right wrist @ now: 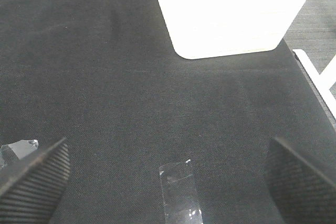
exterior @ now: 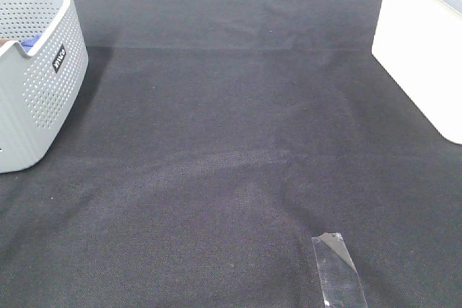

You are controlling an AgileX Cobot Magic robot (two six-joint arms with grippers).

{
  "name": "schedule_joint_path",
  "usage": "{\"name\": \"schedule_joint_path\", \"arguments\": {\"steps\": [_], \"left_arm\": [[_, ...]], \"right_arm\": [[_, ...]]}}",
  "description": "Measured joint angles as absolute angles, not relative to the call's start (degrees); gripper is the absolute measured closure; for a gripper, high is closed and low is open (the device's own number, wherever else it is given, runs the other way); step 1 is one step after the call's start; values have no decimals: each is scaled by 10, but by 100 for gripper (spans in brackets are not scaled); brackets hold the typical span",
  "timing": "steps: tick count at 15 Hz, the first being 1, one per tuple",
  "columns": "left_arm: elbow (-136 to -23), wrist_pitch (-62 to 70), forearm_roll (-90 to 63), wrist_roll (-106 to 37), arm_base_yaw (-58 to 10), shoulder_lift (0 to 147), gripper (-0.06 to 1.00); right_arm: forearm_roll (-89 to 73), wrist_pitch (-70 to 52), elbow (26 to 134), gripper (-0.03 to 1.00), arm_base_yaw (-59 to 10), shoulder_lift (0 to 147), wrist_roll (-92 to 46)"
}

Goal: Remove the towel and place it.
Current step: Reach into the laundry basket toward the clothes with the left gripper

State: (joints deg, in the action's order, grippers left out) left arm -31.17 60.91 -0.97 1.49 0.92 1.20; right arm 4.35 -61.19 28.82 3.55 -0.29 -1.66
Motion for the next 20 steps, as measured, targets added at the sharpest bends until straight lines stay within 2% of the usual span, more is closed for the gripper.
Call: {"name": "schedule_joint_path", "arguments": {"steps": [2, 9, 15, 20], "left_arm": [[-386, 618, -4, -38, 9, 81, 4], [-716, 693, 13, -316, 9, 487, 4], [-866, 694, 73, -461, 11, 750, 5], [-933, 697, 106, -525, 68, 898, 5]], "right_arm": [[44, -612, 288, 1, 36, -3, -17], [44, -612, 288, 1, 36, -3, -17], [44, -612, 288, 1, 36, -3, -17], [44, -612, 288, 1, 36, -3, -17]]}}
